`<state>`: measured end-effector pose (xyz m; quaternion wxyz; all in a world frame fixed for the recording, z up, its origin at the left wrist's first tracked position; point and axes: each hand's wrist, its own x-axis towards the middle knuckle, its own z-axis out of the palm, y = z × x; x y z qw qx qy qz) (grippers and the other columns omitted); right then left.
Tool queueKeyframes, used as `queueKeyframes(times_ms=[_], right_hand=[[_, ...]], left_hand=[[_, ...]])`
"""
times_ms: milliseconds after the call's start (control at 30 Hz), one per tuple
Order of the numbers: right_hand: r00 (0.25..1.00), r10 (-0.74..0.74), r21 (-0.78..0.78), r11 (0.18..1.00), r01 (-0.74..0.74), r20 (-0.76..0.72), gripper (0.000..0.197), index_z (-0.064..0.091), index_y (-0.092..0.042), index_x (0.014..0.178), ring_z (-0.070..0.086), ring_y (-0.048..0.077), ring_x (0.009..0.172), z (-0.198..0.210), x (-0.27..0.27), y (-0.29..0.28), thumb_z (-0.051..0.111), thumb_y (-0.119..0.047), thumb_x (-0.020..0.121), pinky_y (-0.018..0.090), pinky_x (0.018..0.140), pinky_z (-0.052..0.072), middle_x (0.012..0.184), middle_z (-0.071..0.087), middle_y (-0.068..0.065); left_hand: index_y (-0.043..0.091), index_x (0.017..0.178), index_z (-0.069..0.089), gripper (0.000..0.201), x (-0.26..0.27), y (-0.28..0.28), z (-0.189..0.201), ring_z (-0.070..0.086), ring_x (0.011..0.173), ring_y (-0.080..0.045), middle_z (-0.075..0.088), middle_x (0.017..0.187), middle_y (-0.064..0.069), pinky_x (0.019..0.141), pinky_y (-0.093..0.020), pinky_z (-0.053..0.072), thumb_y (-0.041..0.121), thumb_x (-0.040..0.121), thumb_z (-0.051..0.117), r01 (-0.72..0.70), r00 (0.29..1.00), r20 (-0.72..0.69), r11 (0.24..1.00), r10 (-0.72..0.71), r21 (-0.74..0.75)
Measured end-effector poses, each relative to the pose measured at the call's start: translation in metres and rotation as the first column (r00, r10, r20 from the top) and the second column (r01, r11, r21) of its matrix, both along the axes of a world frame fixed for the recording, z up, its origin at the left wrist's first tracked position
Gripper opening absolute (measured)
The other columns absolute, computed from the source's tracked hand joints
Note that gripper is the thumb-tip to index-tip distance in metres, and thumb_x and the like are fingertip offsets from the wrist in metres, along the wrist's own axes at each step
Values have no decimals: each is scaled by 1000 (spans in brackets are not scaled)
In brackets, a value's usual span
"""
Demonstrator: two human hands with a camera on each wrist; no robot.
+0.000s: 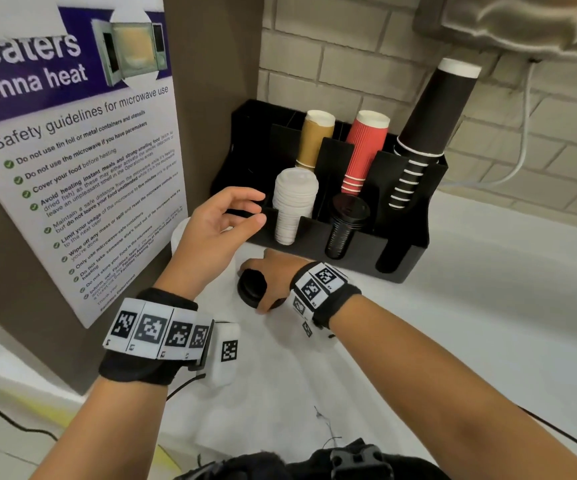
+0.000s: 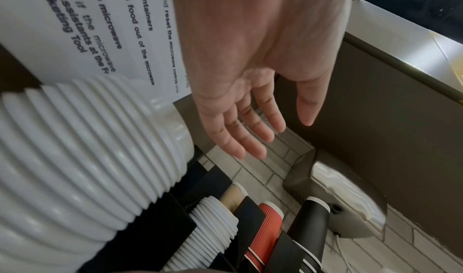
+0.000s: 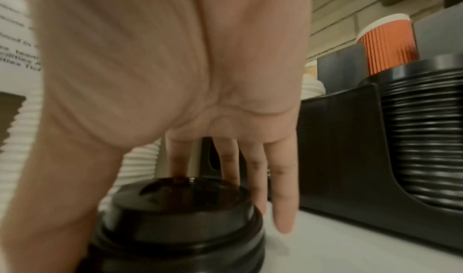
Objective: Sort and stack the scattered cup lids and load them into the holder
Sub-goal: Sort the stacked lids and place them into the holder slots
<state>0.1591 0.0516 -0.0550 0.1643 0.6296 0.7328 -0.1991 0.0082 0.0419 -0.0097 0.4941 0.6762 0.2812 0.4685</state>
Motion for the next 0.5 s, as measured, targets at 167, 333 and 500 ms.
queueKeyframes(times_ms=[167, 333, 500], right_hand=[[999, -28, 40, 999, 29, -37, 85, 38, -36, 136, 52, 29, 98, -14, 2, 1, 83, -46, 64, 36, 79, 49, 107, 41, 6], [944, -168, 32, 982, 185, -285, 74, 42, -38, 126, 56, 18, 91, 1, 30, -8, 81, -44, 63, 29, 70, 51, 114, 53, 3], [325, -215, -36, 878, 477, -921, 56, 50, -40, 120, 65, 14, 85, 44, 53, -55, 75, -19, 74, 29, 68, 57, 106, 58, 7]], left_hand=[[40, 103, 65, 24, -2, -2, -1, 64, 98, -35, 65, 100, 7, 92, -36, 52, 23, 85, 66, 3, 1000, 9, 1000, -3, 2], [37, 105, 64, 26, 4, -7, 1, 64, 94, -20, 64, 103, 5, 86, -27, 50, 22, 84, 67, 22, 1000, -1, 1000, -22, 22], [46, 136, 38, 78, 16, -15, -5, 42, 117, 14, 43, 134, 22, 90, -9, 41, 37, 71, 78, 127, 974, -187, 992, -124, 7]])
